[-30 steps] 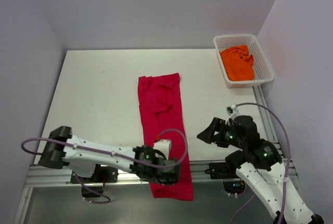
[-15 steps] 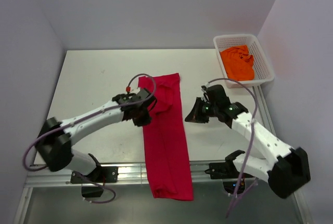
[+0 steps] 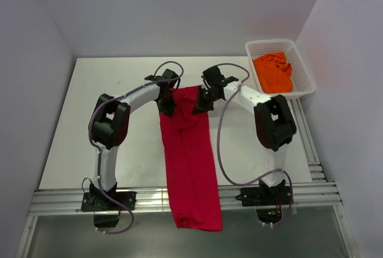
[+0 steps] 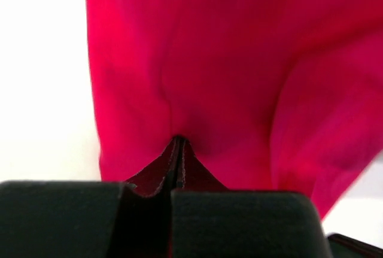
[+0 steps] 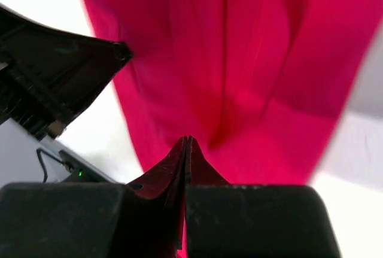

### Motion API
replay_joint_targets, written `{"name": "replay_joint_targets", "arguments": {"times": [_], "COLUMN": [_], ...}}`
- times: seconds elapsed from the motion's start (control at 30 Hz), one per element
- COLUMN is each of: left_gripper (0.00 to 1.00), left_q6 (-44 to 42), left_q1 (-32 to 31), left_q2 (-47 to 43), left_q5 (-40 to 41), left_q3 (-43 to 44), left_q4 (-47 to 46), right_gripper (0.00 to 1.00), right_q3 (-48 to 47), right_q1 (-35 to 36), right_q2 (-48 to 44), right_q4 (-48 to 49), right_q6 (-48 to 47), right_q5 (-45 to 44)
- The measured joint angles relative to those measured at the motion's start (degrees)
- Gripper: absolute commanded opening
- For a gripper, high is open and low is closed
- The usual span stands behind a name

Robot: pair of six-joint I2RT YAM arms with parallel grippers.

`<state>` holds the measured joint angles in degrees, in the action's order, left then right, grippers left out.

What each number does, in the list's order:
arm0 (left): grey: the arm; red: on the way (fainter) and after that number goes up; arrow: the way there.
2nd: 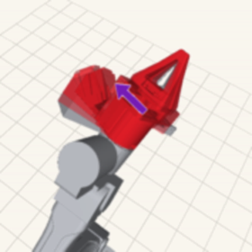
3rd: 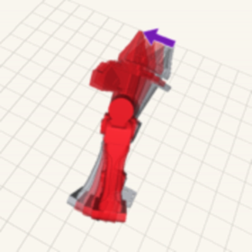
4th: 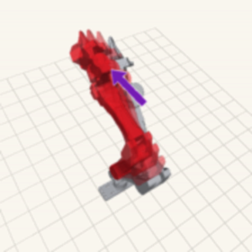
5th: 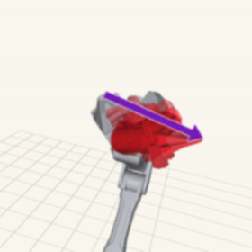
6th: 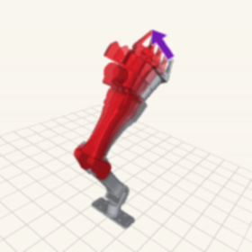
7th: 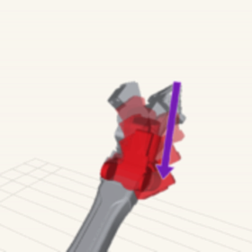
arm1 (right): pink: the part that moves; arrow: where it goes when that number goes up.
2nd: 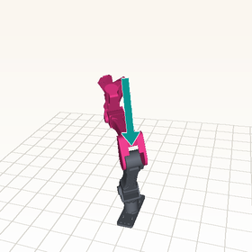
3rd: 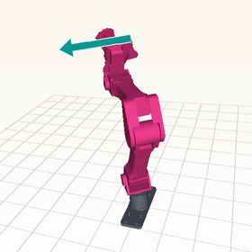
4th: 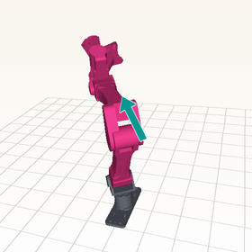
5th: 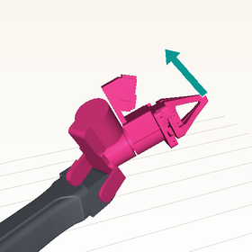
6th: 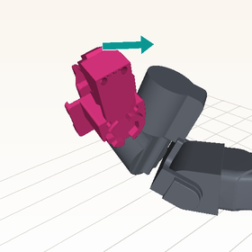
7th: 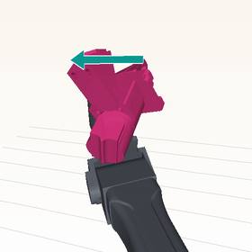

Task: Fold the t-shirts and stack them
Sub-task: Rotate the tshirt 90 degrees

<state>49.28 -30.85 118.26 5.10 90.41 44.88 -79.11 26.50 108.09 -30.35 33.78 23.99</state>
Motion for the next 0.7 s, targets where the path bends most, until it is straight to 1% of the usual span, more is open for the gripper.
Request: {"name": "replay_joint_targets", "arguments": {"times": [0.1, 0.2, 0.33, 0.37, 0.4, 0.47, 0.5, 0.57, 0.6, 0.67, 0.7], "left_gripper": [0.0, 0.0, 0.01, 0.01, 0.02, 0.05, 0.06, 0.09, 0.1, 0.17, 0.23], "left_q6": [-1.77, -3.63, -5.99, -6.49, -6.88, -7.1, -7.02, -6.62, -6.34, -5.42, -4.9], "left_q1": [1.73, 3.45, 5.68, 6.16, 6.71, 7.85, 8.61, 9.99, 10.69, 12.13, 12.72], "left_q2": [5.22, 10.51, 19.89, 22.25, 24.96, 27.74, 28.35, 29.09, 29.86, 31.65, 32.15], "left_q5": [-0.81, -2.84, -6.05, -6.78, -7.74, -10.12, -11.78, -14.43, -15.45, -17.57, -18.67], "left_q3": [5.33, 13.64, 29.35, 33.29, 38.01, 42.25, 42.8, 43.43, 44.48, 46.75, 47.32], "left_q4": [1.25, 5.29, 9.31, 10.08, 10.54, 8.98, 7.82, 6.58, 6.05, 4.04, 2.73], "right_gripper": [0.0, 0.0, 0.01, 0.05, 0.16, 0.35, 0.5, 0.62, 0.65, 0.66, 0.67], "right_q3": [-8.09, -17.68, -33.92, -37.48, -40.68, -45.05, -45.94, -46.25, -46.51, -46.8, -47.41], "right_q1": [0.0, -0.02, -0.15, -0.26, -0.42, -0.68, -0.92, -1.7, -2.25, -3.32, -3.93], "right_q2": [8.5, 17.29, 29.24, 31.65, 33.68, 36.33, 36.74, 36.76, 36.76, 36.79, 36.79], "right_q4": [-2.34, -5.86, -10.01, -10.58, -10.84, -10.38, -9.66, -7.48, -5.97, -2.89, -1.68], "right_q6": [-0.57, -0.85, -0.83, -0.66, -0.46, 0.26, 0.72, 2.21, 2.82, 3.72, 4.09], "right_q5": [0.22, 0.72, 2.93, 3.82, 4.94, 7.23, 8.48, 11.72, 13.6, 16.37, 17.94]}}
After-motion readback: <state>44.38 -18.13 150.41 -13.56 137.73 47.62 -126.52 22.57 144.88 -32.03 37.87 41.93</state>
